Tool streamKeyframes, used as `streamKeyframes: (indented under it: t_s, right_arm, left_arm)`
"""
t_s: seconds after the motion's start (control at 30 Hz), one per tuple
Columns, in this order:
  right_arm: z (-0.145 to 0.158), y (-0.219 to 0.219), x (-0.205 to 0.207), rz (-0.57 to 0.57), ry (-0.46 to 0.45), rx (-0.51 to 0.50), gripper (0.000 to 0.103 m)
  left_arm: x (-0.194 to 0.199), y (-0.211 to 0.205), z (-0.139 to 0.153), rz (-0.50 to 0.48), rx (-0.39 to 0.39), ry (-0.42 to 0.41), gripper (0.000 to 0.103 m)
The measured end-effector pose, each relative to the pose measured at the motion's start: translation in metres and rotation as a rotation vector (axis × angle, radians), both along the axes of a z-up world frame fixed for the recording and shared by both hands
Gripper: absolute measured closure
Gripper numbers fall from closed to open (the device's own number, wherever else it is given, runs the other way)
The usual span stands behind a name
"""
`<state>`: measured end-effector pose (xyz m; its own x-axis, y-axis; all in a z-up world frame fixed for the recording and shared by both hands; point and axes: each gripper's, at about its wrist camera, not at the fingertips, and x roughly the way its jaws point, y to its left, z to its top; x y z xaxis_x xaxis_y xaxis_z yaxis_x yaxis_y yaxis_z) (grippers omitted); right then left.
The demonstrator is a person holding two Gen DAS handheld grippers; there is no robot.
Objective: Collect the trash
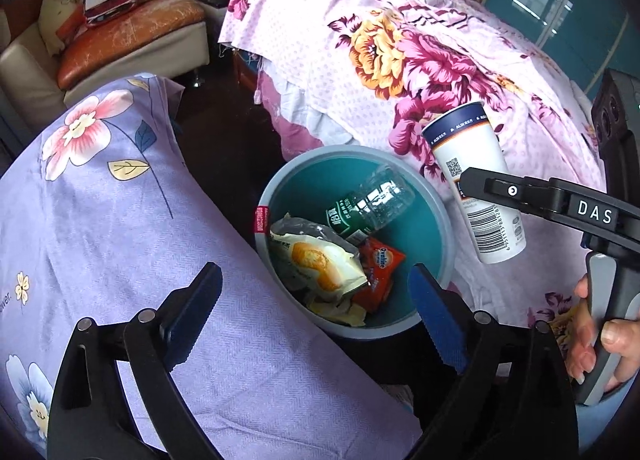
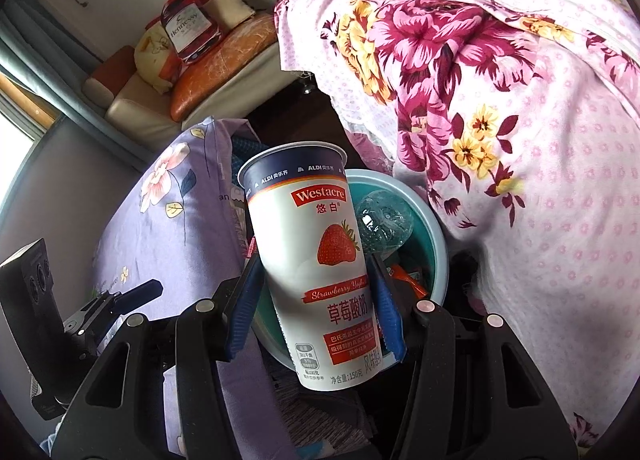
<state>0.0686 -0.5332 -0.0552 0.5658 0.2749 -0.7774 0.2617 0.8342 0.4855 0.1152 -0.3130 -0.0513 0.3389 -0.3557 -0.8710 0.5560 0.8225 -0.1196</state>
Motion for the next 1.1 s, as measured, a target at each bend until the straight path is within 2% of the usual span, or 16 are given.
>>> streamKeyframes:
  t_s: [0.27, 0.33, 0.53, 0.77, 0.83, 1.1]
  right_arm:
    - [0.005, 0.019, 0.008, 0.032, 0.006, -0.037, 0.05]
    - [0.006, 0.023, 0.009, 0.03, 0.006, -0.049, 0.031]
    - [0.011, 0.03, 0.009, 0.028, 0.009, -0.063, 0.028]
    - [0.02, 0.037, 0.004, 0.057, 0.024, -0.076, 0.016]
    - [0.025, 0.042, 0.0, 0.065, 0.022, -0.096, 0.012]
    - [0.048, 0.075, -0.026, 0.107, -0.006, -0.218, 0.007]
  left_arm:
    - [0.001, 0.022, 0.005, 0.057, -0.02, 0.006, 0.009]
    - [0.001, 0.027, 0.004, 0.067, -0.022, 0.014, 0.009]
    - [0.001, 0.035, 0.005, 0.089, -0.024, 0.035, 0.008]
    - [-0.008, 0.045, 0.016, 0.12, -0.011, 0.011, 0.008]
    - [-0.01, 0.05, 0.022, 0.136, -0.022, 0.008, 0.005]
    - [-0.028, 0.075, 0.047, 0.192, -0.044, -0.032, 0.004]
